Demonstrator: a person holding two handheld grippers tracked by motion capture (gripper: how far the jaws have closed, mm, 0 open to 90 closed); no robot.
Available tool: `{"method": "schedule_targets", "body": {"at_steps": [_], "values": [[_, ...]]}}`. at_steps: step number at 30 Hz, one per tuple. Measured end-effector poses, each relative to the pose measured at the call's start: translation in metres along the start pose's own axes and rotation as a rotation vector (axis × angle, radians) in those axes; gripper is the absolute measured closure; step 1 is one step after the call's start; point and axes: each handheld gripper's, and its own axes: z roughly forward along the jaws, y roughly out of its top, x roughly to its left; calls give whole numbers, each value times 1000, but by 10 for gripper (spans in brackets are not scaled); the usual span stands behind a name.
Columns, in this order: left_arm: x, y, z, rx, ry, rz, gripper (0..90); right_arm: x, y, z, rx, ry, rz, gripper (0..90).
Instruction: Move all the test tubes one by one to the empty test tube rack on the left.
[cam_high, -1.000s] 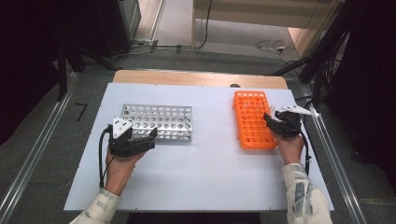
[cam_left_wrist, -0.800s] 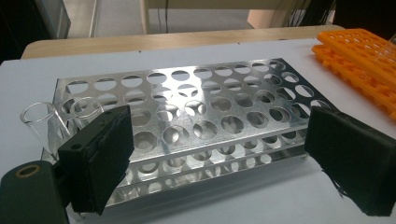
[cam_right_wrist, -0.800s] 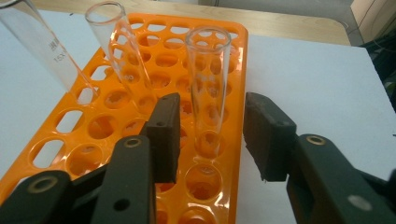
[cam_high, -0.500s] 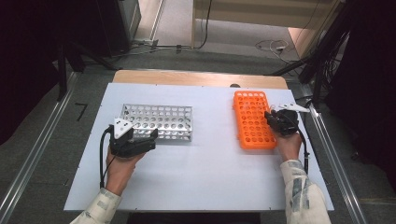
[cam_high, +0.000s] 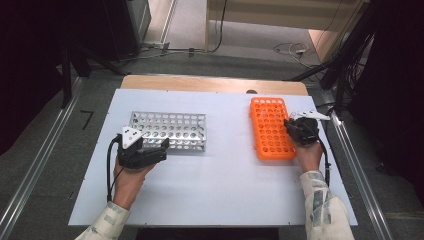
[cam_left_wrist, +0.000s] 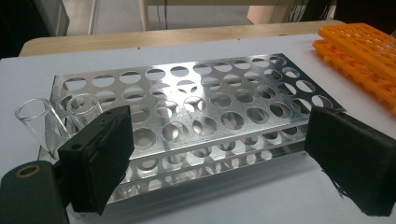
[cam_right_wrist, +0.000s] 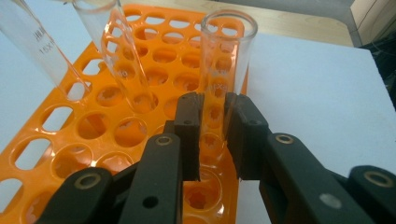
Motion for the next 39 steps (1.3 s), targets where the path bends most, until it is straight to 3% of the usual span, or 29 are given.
{"method": "schedule_targets", "body": {"at_steps": [7, 19, 29, 39], "values": [[0, 0, 0, -1, -1, 0, 81, 0, 8, -13, -41, 7, 21, 729], [-1, 0, 0, 6, 1, 6, 81, 5, 17, -32, -64, 8, 22, 730], [-1, 0, -1, 3, -1, 5, 83, 8, 18, -45, -64, 39, 37, 733], [-1, 0, -3, -3, -2, 4, 83, 22, 17, -62, -65, 87, 15, 733]]}}
